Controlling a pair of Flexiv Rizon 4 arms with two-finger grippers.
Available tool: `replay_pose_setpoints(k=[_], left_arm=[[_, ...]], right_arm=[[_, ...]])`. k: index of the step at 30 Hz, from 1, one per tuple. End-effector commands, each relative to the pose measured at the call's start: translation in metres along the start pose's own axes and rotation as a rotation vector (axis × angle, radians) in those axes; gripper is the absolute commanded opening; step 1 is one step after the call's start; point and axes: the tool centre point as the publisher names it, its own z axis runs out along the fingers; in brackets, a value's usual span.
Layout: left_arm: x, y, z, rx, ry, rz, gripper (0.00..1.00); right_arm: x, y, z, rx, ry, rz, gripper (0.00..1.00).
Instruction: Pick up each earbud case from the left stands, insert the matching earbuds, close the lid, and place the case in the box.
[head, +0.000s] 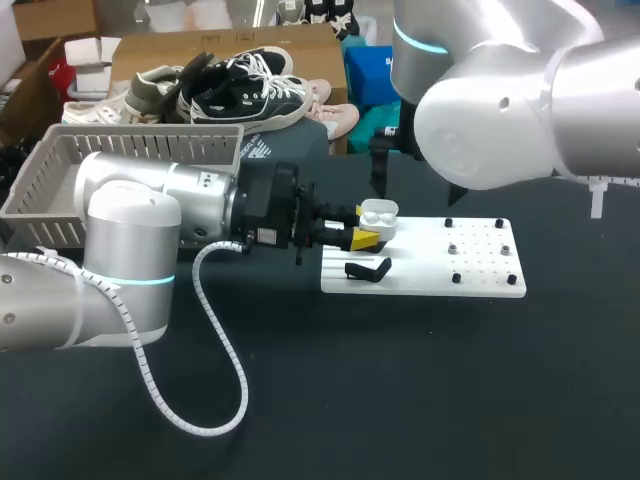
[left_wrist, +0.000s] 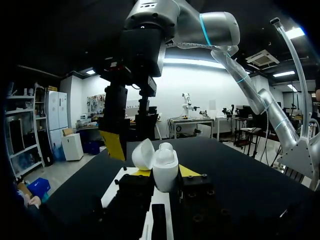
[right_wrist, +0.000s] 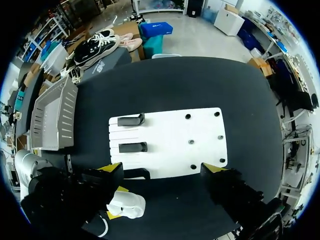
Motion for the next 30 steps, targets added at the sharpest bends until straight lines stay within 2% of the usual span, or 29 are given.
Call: replay_pose_setpoints(k=[1, 10, 23, 30], left_arm=[[0.000, 0.000, 0.000, -0.002, 0.000, 0.001, 0.00], [0.000, 0.000, 0.000, -0.002, 0.000, 0.001, 0.00], [0.000, 0.000, 0.000, -0.002, 0.000, 0.001, 0.00], [0.000, 0.000, 0.000, -0.002, 0.000, 0.001, 0.00]], right_arm=[[0.007, -0.004, -0.004, 0.002, -0.001, -0.004, 1.00], [0.021, -0.016, -0.011, -0.021, 0.022, -0.036, 1.00], [0.035, -0.020, -0.018, -0.070, 0.042, -0.061, 1.00], [0.029, -0.039, -0.028, -0.080, -0.074, -0.005, 1.00]])
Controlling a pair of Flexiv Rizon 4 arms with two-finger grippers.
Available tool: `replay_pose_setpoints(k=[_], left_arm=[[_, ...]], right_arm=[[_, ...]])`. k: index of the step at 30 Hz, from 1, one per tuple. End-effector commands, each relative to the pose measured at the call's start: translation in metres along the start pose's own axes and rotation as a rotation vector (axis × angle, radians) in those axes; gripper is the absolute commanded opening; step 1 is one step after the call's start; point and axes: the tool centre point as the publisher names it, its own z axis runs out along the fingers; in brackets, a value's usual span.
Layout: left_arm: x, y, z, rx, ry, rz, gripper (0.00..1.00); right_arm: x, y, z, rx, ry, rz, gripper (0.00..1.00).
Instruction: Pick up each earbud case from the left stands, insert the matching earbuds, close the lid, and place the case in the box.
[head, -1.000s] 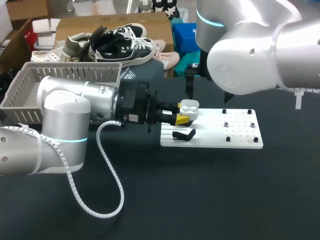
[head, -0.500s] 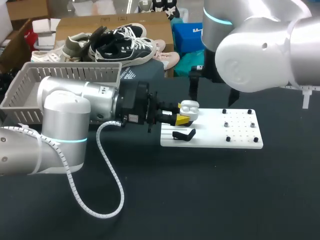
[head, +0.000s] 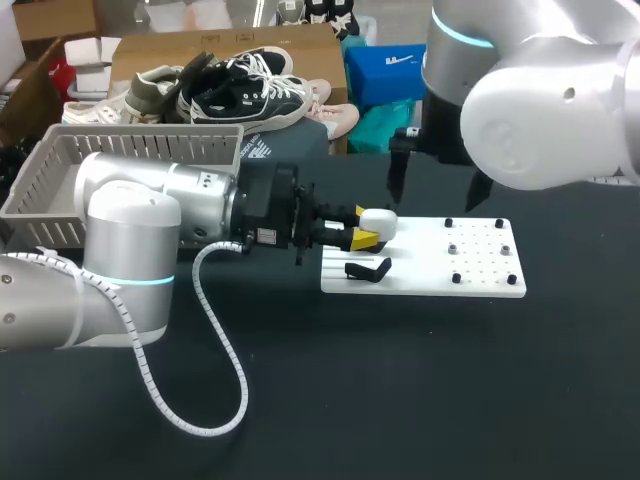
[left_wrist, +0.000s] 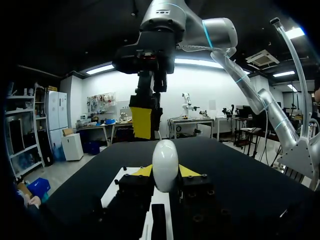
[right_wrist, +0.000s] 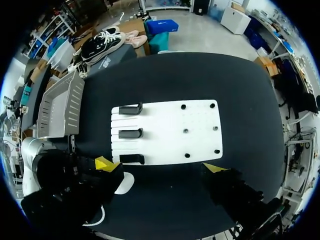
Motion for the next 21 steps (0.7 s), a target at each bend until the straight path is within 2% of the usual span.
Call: replay_pose_setpoints(k=[1, 6, 9, 14, 16, 21], left_arm=[[0.000, 0.000, 0.001, -0.002, 0.000, 0.001, 0.00], [0.000, 0.000, 0.001, -0.002, 0.000, 0.001, 0.00], [0.000, 0.000, 0.001, -0.002, 0.000, 0.001, 0.00], [-0.011, -0.003, -0.017, -0.038, 0.003, -0.010, 0.00], [-0.015, -0.004, -0.024, -0.051, -0.003, -0.018, 0.00], [-0.026, -0.010, -0.043, -0.108, 0.025, -0.030, 0.00]], right_arm=[[0.010, -0.020, -0.009, -0.027, -0.097, 0.011, 1.00], [0.017, -0.047, -0.019, -0.091, -0.151, -0.055, 1.00], [0.023, -0.062, -0.020, -0.098, -0.110, -0.107, 1.00], [0.025, -0.085, -0.020, -0.128, -0.101, -0.134, 1.00], [0.026, -0.091, -0.021, -0.163, -0.100, -0.148, 1.00], [0.027, -0.095, -0.021, -0.182, -0.121, -0.161, 1.00]])
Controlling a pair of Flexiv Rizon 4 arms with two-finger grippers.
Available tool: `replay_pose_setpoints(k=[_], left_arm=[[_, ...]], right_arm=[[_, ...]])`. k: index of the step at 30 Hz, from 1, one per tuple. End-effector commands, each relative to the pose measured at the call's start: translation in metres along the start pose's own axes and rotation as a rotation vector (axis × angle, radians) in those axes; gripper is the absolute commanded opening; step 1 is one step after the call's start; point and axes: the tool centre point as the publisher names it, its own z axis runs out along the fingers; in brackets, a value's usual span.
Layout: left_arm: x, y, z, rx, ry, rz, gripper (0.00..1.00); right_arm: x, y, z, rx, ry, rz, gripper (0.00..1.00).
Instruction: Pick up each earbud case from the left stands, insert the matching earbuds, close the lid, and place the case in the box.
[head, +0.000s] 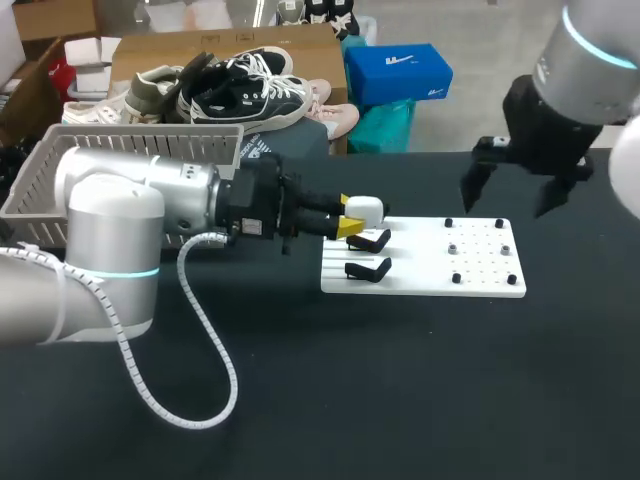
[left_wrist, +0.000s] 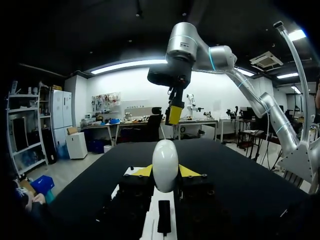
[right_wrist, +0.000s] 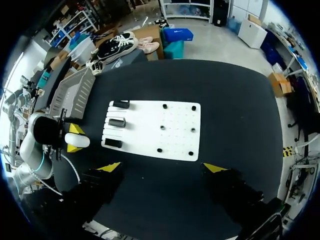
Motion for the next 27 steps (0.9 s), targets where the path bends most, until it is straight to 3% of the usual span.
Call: replay_pose_setpoints(k=[1, 9, 18, 24, 27], left_arm=[[-0.016, -0.019, -0.021, -0.077, 0.025, -0.013, 0.00], [-0.020, -0.016, -0.072, -0.258, 0.118, -0.056, 0.00], [0.001, 0.008, -0.124, -0.476, 0.242, -0.133, 0.00], [0.016, 0.027, -0.160, -0.643, 0.280, -0.186, 0.00], [0.021, 0.037, -0.178, -0.734, 0.260, -0.221, 0.00]], right_arm=[[0.008, -0.008, -0.003, -0.041, -0.066, 0.000, 1.00], [0.008, -0.008, -0.003, -0.041, -0.066, 0.000, 1.00], [0.008, -0.008, -0.003, -0.041, -0.066, 0.000, 1.00], [0.008, -0.008, -0.003, -0.041, -0.066, 0.000, 1.00], [0.008, -0.008, -0.003, -0.041, -0.066, 0.000, 1.00]])
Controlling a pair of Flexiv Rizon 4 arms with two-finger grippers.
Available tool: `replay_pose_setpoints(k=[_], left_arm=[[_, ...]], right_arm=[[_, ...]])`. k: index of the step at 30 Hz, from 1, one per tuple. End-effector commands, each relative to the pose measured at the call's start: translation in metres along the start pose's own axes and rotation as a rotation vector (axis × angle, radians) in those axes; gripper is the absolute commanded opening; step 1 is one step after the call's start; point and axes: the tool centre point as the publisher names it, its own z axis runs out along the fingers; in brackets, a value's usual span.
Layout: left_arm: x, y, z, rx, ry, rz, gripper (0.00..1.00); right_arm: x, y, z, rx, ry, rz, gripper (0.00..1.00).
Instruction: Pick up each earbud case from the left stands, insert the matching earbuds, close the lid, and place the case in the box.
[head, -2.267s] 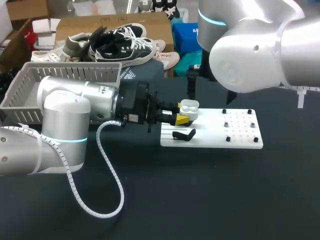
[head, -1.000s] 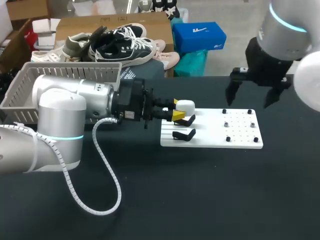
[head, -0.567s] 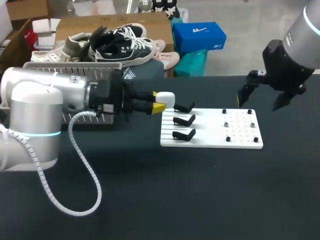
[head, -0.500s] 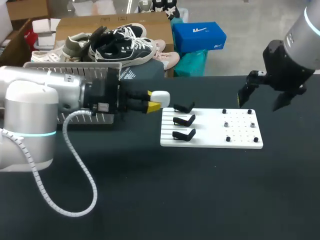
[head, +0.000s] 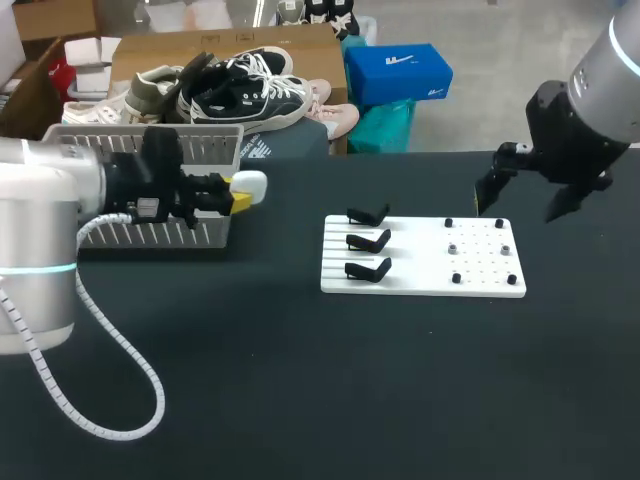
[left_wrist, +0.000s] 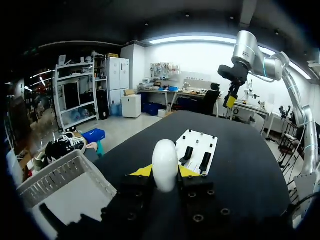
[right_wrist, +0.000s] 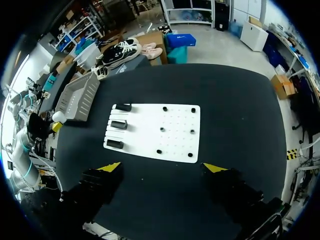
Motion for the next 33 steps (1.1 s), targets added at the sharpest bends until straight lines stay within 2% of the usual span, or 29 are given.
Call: replay_pose_setpoints(k=[1, 7, 13, 22, 23, 24, 26, 27, 33], left_arm=[[0.008, 0.016, -0.014, -0.258, -0.029, -0.041, 0.00], [0.020, 0.050, -0.025, -0.380, 0.017, -0.088, 0.00], [0.021, 0.080, -0.031, -0.461, 0.038, -0.127, 0.00], [0.023, 0.108, -0.037, -0.514, 0.091, -0.155, 0.00], [0.023, 0.109, -0.037, -0.520, 0.096, -0.161, 0.03], [0.023, 0.112, -0.038, -0.522, 0.108, -0.168, 0.14], [0.023, 0.112, -0.038, -0.526, 0.112, -0.171, 0.78], [0.022, 0.112, -0.039, -0.537, 0.122, -0.171, 1.00], [0.011, 0.106, -0.044, -0.547, 0.121, -0.148, 1.00]], right_arm=[[0.003, 0.000, -0.001, 0.003, -0.009, 0.003, 1.00], [0.003, 0.000, -0.001, 0.003, -0.009, 0.003, 1.00], [0.003, 0.000, -0.001, 0.003, -0.009, 0.003, 1.00], [0.003, 0.000, -0.001, 0.003, -0.009, 0.003, 1.00], [0.003, 0.000, -0.001, 0.003, -0.009, 0.003, 1.00], [0.003, 0.000, -0.001, 0.003, -0.009, 0.003, 1.00], [0.003, 0.000, -0.001, 0.003, -0.009, 0.003, 1.00], [0.003, 0.000, -0.001, 0.003, -0.009, 0.003, 1.00], [0.003, 0.000, -0.001, 0.003, -0.009, 0.003, 1.00]])
